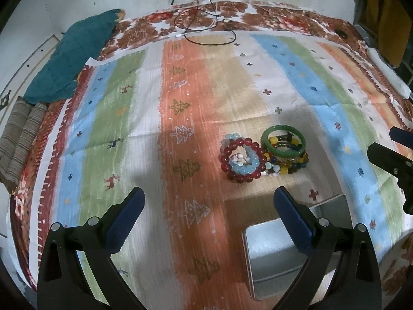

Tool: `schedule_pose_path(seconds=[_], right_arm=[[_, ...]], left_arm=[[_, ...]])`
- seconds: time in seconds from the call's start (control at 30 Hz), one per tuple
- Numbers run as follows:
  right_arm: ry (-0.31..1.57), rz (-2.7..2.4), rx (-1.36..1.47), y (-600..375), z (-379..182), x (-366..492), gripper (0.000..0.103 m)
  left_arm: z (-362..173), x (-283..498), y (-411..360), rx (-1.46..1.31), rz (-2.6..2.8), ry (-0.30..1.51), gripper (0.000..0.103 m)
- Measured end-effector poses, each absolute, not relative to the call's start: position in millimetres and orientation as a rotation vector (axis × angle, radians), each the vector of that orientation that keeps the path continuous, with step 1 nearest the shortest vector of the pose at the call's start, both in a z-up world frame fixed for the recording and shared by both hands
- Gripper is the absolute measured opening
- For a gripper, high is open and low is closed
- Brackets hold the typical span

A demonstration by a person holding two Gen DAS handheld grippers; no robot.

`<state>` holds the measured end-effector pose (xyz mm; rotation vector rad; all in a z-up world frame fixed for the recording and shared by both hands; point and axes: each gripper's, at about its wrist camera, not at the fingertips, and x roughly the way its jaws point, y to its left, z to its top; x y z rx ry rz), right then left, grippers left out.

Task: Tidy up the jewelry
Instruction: 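Move both tools toward the bracelet pile beside the tin box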

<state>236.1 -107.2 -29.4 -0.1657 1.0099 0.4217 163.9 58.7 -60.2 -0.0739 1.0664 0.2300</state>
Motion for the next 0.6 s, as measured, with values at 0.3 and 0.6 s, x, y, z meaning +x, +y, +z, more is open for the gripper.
schedule_pose_path(seconds=[0.3, 0.6], right_arm=[[1.04, 0.42, -0.181, -100, -41, 254, 0.099], [1.067, 0.421, -0.194, -94, -53, 269, 0.099]], left_arm=[[-73, 182, 66, -0.067, 0.232, 1.097, 0.097], [-84, 197, 72, -0.065, 0.23, 1.121, 0.096]])
